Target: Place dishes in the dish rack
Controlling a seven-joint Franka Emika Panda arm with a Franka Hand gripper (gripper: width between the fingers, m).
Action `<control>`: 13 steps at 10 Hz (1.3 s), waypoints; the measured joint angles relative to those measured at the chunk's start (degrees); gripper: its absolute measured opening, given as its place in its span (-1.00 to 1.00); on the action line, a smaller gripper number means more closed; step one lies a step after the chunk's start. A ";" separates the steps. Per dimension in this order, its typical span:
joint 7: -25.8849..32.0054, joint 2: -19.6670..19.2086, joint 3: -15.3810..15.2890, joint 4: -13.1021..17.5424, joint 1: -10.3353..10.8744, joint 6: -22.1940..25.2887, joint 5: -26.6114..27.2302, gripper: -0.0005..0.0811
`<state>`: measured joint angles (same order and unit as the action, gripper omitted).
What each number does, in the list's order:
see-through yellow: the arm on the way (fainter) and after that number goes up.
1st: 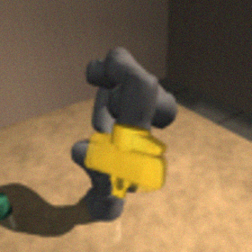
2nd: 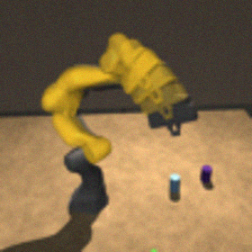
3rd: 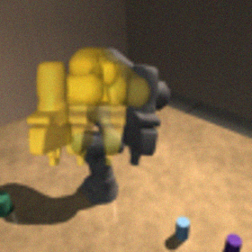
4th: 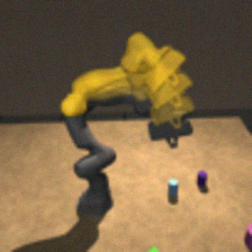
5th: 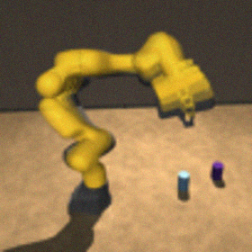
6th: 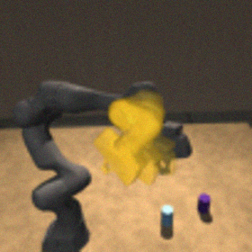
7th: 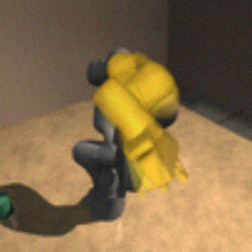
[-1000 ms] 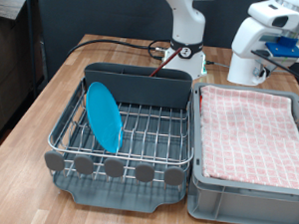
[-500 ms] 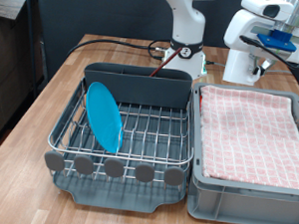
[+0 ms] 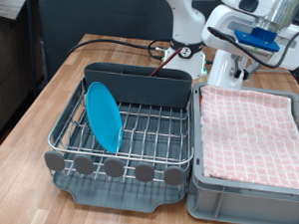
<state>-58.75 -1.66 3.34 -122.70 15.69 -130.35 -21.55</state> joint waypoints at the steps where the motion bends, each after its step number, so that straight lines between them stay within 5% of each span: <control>1: 0.58 -1.47 0.70 2.18 -0.27 -0.11 0.03 -0.81; 3: 5.70 -4.78 1.34 6.23 -0.84 -1.21 0.26 -0.81; 7: 4.99 -6.20 2.24 6.93 -0.97 -3.72 0.25 -0.81; 13: 7.33 -13.51 3.93 17.00 -1.82 -2.31 1.13 -0.81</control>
<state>-51.42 -15.17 7.26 -105.70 13.87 -132.66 -20.41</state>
